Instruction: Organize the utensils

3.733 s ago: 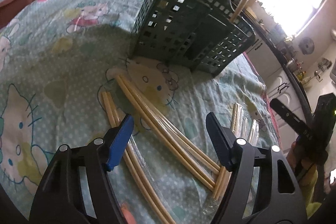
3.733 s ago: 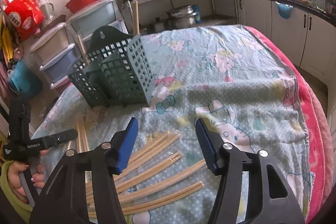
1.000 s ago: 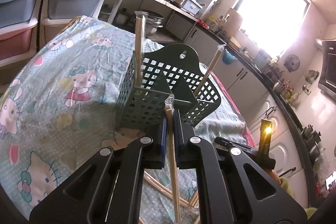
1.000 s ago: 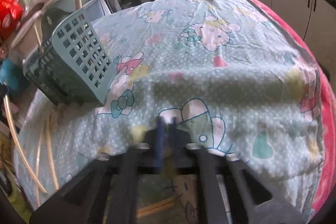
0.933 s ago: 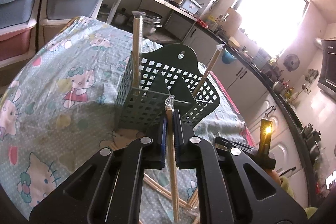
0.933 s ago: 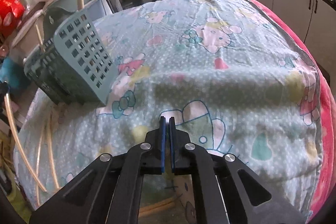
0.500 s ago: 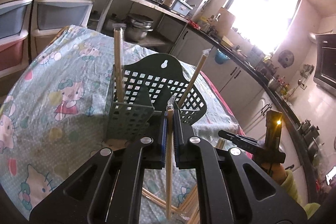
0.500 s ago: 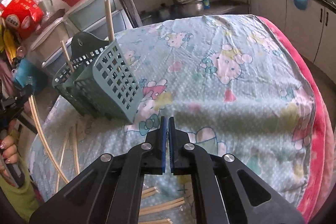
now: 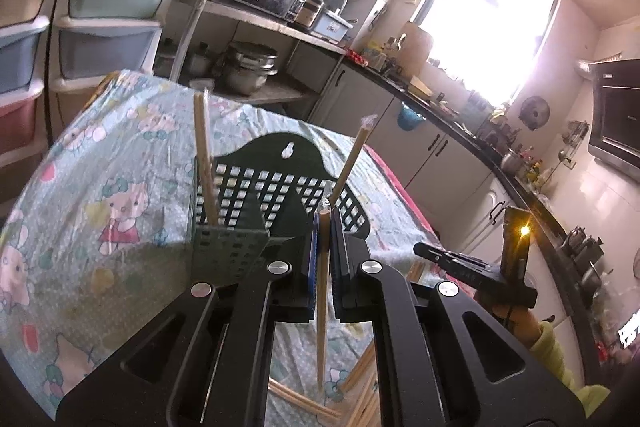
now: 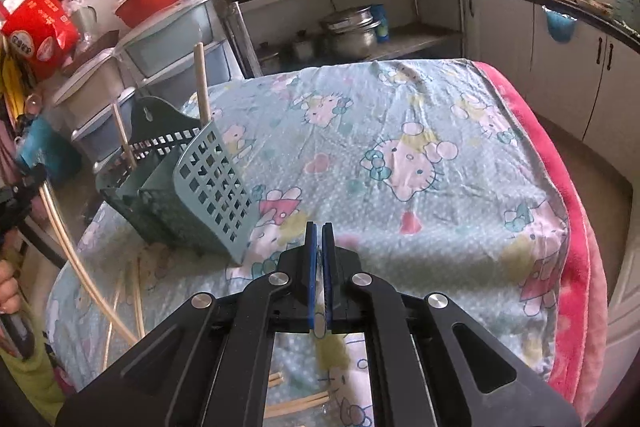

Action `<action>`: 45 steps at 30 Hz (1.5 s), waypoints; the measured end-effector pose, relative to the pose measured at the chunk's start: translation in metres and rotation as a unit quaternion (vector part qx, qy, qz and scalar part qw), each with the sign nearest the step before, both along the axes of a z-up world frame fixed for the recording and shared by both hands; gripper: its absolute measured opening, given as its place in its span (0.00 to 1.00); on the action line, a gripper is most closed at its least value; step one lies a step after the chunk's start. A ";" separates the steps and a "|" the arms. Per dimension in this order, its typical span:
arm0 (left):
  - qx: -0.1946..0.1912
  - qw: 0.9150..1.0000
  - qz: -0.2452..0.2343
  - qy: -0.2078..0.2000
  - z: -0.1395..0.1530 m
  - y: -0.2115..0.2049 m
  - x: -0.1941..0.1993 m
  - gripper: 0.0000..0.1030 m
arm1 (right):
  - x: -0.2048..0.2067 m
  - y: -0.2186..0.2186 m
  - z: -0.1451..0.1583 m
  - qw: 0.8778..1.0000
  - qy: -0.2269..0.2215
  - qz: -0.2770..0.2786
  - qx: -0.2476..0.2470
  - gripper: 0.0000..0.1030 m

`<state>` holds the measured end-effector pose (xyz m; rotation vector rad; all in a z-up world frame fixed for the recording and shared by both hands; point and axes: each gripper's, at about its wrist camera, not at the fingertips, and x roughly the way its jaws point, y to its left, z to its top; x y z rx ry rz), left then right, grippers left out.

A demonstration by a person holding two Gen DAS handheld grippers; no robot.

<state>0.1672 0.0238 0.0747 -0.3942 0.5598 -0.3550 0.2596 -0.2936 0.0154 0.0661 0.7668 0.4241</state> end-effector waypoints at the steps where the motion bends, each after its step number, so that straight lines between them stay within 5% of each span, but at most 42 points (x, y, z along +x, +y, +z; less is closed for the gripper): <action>1: 0.001 1.000 -0.001 -0.003 0.002 0.000 0.001 0.03 | -0.001 0.000 0.001 1.000 -0.004 -0.001 -0.003 0.03; 18: -0.001 1.000 -0.009 -0.028 0.024 -0.010 0.006 0.03 | -0.012 -0.003 0.038 0.998 -0.039 0.026 0.046 0.03; 45: -0.004 0.998 -0.016 -0.055 0.047 -0.013 0.005 0.03 | -0.055 0.040 0.156 0.978 -0.176 0.098 0.055 0.03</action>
